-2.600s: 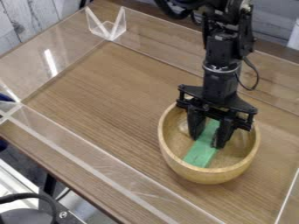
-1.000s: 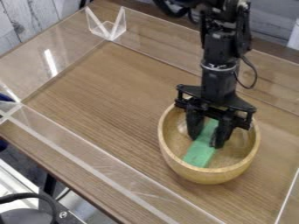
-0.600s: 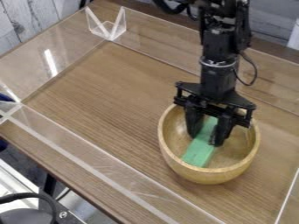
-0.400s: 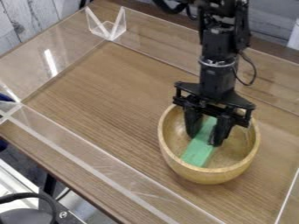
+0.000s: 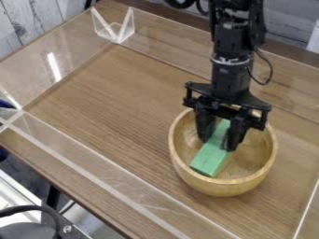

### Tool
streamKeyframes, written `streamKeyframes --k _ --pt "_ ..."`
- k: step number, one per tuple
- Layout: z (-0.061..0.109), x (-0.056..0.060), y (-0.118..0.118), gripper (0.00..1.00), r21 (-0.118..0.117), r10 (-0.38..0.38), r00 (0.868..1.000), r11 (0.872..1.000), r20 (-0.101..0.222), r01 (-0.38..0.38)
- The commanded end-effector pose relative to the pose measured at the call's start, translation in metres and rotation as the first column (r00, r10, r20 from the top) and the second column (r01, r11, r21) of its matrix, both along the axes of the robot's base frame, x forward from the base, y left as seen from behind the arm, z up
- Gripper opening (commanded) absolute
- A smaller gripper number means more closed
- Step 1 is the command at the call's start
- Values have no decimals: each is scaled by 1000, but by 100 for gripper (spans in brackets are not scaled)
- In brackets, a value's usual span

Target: Remove the green block from inside the brown bowl and put it on the table

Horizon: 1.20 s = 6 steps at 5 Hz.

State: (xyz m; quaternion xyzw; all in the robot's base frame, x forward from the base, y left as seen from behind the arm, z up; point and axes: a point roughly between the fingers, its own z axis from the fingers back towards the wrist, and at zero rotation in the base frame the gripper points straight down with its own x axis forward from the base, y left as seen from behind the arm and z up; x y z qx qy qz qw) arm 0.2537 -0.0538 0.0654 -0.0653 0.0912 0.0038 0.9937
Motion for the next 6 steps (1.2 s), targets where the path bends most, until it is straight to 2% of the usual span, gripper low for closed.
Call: streamKeyframes --k 1,3,6 --pt "25 11 4 0 -12 13 996 1000 83 -12" --pt "32 11 8 0 -15 20 996 1000 91 -19" --pt "49 11 22 0 -13 39 991 999 126 -38"
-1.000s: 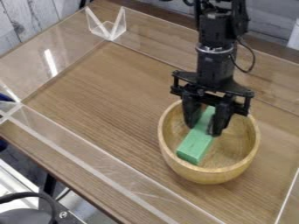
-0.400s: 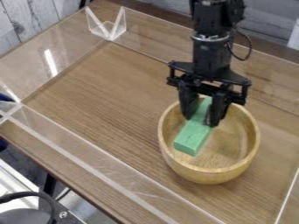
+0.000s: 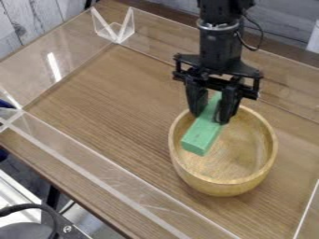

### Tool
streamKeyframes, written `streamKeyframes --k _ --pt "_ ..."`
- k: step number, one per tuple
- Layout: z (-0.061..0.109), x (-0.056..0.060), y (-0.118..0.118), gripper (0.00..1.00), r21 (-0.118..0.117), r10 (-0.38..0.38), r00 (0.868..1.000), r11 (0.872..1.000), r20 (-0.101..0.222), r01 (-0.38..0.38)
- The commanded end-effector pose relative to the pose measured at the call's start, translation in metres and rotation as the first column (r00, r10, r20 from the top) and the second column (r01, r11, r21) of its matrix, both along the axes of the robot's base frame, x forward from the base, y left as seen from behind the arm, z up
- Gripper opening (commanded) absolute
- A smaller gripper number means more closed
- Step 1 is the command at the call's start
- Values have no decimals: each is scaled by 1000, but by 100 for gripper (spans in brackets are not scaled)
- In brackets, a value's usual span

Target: Remove the green block from inside the brown bowl and put it on the table

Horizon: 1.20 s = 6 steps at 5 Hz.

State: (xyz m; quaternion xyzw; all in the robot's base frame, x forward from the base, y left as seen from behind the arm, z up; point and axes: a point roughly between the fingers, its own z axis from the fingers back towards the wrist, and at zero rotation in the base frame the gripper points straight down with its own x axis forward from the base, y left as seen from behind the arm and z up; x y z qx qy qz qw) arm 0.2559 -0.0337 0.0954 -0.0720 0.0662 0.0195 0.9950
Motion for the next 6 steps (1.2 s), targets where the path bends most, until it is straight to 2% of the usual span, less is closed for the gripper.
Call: streamKeyframes --k 1,3,4,5,6 --pt "22 9 12 0 7 16 996 1000 85 -17" --pt "21 5 43 0 29 54 995 998 88 -56" --pt "15 2 62 0 46 70 994 996 84 -74" --pt "6 -6 75 0 62 80 994 994 77 -85" --pt "5 -3 69 0 57 75 994 995 78 -80"
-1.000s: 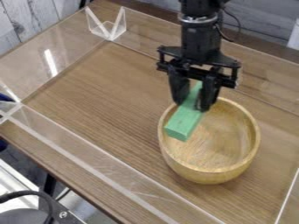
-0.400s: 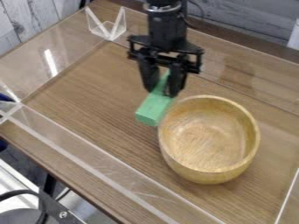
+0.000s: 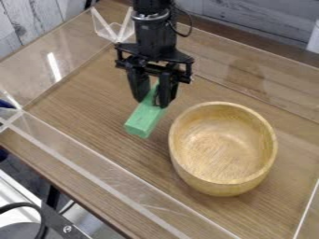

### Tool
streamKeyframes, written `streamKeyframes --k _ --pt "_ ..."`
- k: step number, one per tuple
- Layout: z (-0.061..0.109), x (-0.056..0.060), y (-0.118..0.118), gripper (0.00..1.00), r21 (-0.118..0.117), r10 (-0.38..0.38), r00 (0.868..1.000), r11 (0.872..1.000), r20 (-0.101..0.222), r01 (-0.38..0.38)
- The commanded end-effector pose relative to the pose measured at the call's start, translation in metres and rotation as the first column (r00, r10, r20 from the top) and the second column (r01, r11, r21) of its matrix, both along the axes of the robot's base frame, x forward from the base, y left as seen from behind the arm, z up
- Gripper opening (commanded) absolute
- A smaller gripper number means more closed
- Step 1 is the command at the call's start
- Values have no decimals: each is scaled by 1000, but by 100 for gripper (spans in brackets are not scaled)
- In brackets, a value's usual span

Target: Remove the green block from inside the brown bowl and put it on the table

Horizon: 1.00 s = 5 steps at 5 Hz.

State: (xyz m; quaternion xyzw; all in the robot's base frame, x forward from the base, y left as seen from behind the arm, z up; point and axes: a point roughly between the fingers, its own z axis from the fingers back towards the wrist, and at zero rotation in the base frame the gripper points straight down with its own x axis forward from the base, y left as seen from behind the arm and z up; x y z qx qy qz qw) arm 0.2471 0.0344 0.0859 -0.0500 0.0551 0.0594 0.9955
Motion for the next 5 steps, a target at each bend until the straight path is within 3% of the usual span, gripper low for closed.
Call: streamKeyframes --k 1,5 --pt "13 6 -6 0 11 -17 998 1000 57 17" --pt "13 6 -18 0 8 -45 997 999 59 44"
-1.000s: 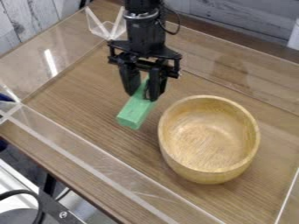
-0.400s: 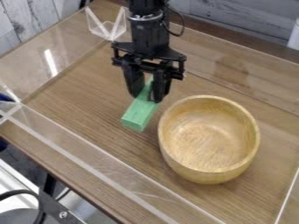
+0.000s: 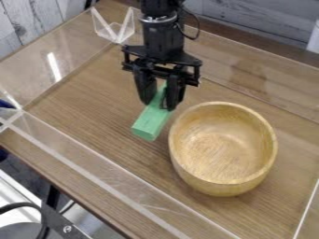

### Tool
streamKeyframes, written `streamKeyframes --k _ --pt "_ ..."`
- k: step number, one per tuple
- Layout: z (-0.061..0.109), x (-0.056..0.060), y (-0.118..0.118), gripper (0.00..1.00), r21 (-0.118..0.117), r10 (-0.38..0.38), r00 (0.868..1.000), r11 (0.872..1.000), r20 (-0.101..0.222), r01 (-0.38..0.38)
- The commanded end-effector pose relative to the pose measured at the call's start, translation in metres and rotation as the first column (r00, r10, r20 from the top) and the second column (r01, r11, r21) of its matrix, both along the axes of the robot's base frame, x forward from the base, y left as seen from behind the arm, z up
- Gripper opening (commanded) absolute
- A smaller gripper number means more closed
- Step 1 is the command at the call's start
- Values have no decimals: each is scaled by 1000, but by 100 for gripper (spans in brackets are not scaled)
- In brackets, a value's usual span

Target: Remove the green block from inside the brown bowl and put it on the table

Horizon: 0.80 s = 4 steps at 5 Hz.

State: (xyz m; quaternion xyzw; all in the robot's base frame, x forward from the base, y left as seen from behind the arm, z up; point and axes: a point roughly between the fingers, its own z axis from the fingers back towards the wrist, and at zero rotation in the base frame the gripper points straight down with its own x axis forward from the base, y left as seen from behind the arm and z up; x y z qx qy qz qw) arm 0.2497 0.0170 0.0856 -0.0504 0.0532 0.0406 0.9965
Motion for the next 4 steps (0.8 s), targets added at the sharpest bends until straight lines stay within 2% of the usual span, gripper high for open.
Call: streamKeyframes --k 1,4 --pt "14 4 -2 0 9 -8 998 1000 55 8" --pt "16 4 -4 0 8 -12 998 1000 58 12"
